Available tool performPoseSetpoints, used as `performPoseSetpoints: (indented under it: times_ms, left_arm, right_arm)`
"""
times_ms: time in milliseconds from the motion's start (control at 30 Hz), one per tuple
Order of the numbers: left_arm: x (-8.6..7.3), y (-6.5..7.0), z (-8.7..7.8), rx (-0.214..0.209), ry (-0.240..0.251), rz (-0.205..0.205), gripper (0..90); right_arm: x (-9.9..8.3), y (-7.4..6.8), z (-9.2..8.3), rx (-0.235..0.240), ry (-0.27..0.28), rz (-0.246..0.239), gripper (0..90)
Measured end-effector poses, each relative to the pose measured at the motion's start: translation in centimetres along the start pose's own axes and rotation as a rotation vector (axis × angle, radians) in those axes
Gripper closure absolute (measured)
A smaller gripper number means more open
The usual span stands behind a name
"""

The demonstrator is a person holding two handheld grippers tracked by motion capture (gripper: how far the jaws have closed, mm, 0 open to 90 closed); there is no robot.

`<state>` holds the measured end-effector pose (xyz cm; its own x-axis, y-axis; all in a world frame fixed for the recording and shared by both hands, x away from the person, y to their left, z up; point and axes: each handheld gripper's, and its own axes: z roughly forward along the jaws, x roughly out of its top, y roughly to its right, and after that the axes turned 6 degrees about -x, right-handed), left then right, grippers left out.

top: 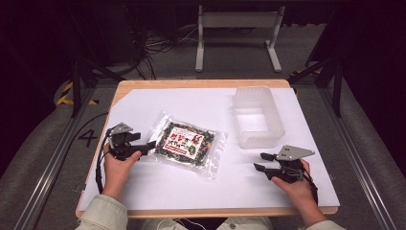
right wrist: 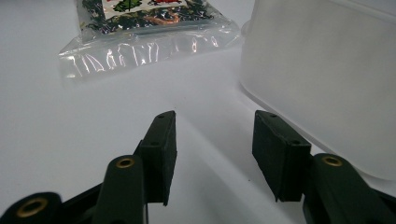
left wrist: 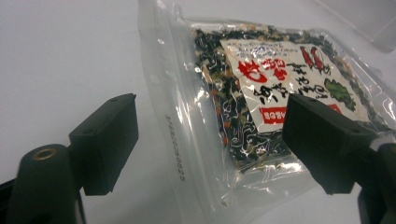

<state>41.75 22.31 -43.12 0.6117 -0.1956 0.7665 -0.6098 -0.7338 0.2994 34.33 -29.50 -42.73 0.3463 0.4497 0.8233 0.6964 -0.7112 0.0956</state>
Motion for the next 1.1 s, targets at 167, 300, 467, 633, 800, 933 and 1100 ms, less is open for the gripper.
performPoseSetpoints:
  times_ms: [167, 300, 467, 633, 800, 933, 1100]
  left_arm:
    - [-0.7, -0.5, 0.4, 0.002, -0.001, -0.025, 25.1]
    - [-0.9, -0.3, 0.8, 0.0, -0.028, -0.022, 25.7]
    - [-1.1, 0.0, 1.2, -0.01, -0.071, -0.016, 26.7]
    - [-1.2, 0.2, 1.4, -0.013, -0.096, -0.016, 29.0]
    - [-1.3, 0.3, 1.7, 0.004, -0.119, -0.015, 30.2]
    - [-1.3, 0.3, 1.7, -0.032, -0.138, -0.021, 39.1]
    - [-1.3, 0.6, 1.7, -0.023, -0.146, -0.011, 41.5]
  right_arm:
    - [0.0, 0.0, 0.0, -0.001, -0.001, -0.005, 49.4]
    - [0.0, -0.1, 0.1, 0.002, -0.004, -0.008, 48.9]
    - [0.0, -0.1, 0.1, 0.001, -0.004, -0.013, 48.5]
    - [0.0, -0.1, 0.1, 0.005, -0.006, -0.016, 48.1]
    - [0.0, -0.2, 0.2, 0.007, -0.007, -0.018, 47.7]
    - [0.0, -0.2, 0.2, 0.009, -0.009, -0.018, 47.3]
    - [0.0, -0.2, 0.3, 0.011, -0.009, -0.016, 46.9]
